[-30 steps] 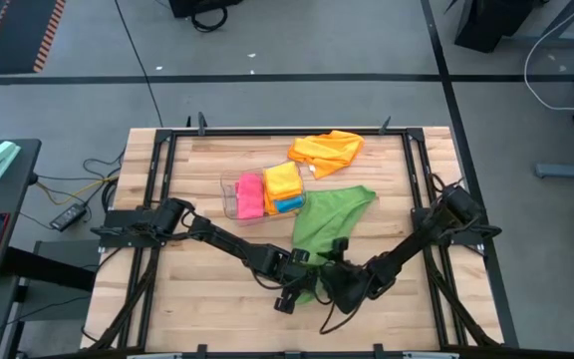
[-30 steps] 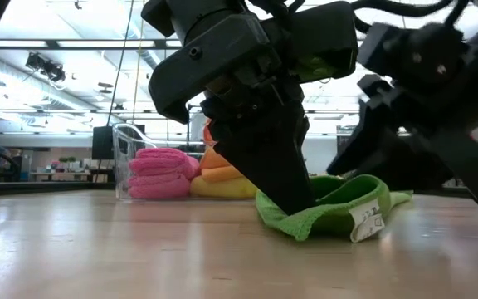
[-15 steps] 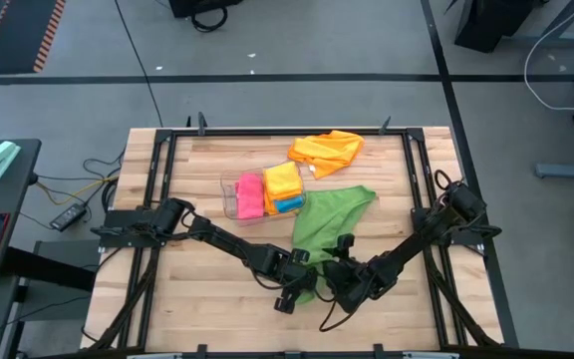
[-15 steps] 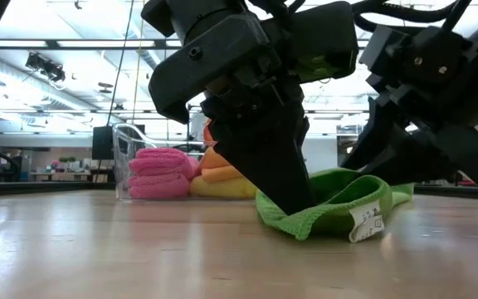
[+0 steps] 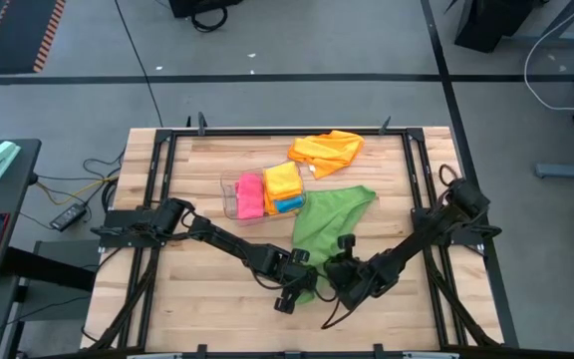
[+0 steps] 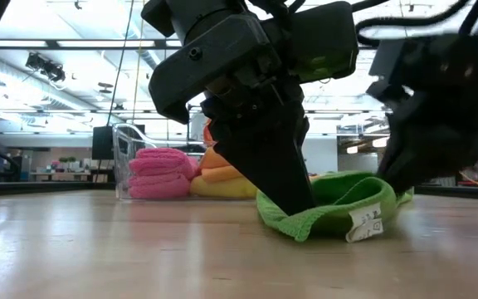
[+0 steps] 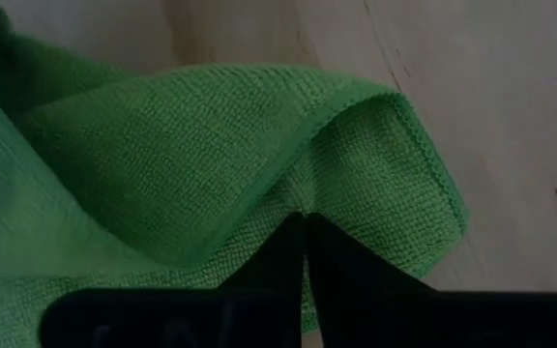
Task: Fold microfiber towels
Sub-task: Fold the green microfiber cloth
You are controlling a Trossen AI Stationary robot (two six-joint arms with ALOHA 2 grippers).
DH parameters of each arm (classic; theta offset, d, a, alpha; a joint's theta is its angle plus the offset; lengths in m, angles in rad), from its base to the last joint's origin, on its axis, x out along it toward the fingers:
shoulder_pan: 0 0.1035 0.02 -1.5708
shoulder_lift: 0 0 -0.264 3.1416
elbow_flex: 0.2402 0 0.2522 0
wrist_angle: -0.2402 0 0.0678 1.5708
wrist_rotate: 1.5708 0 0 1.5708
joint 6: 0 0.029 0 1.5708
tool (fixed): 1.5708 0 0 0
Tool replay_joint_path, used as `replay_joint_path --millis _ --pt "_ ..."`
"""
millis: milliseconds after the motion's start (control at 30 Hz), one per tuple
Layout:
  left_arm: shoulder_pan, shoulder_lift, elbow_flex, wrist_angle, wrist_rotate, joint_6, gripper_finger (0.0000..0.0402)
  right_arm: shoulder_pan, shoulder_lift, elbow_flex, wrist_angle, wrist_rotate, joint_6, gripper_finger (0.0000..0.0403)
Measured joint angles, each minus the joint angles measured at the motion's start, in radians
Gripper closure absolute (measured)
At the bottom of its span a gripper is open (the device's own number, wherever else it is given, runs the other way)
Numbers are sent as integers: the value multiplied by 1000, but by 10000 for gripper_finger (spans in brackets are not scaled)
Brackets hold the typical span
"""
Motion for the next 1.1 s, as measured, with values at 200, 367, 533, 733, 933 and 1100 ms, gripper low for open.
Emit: replay_joint_path --millis 200,367,533,733,933,1100 --pt "-6 2 -2 57 8 8 383 3 -119 84 -195 -164 -5 394" --pt "-8 3 -1 57 16 11 375 31 -173 89 -247 -394 44 394" --pt "-16 3 -1 57 12 22 381 96 -194 106 -340 -529 189 394" --pt "-24 4 -2 81 22 53 387 165 -183 78 -368 -754 332 394" --pt "-38 -14 -5 93 74 122 363 217 -183 23 -386 -759 419 394" --pt "-75 -65 -3 110 73 190 320 225 -185 -5 -384 -745 458 390"
